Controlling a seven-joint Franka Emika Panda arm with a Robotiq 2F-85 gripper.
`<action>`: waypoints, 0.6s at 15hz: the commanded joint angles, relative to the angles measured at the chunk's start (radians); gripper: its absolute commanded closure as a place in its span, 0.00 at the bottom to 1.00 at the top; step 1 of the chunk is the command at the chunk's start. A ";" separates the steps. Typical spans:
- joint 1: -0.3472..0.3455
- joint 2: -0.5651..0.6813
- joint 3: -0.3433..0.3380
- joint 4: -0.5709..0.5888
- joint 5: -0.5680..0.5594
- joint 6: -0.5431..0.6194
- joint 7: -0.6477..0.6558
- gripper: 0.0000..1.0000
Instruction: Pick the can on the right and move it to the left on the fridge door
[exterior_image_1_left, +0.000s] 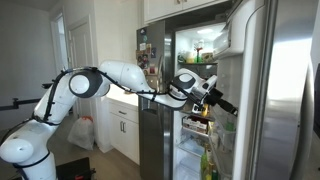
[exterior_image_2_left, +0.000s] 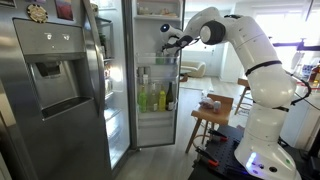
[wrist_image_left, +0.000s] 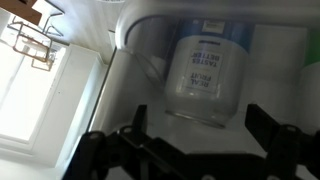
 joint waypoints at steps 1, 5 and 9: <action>-0.011 0.046 -0.010 0.067 0.002 -0.005 0.018 0.00; -0.016 0.061 -0.005 0.080 0.008 -0.008 0.016 0.00; -0.024 0.073 0.004 0.074 0.026 0.000 0.014 0.00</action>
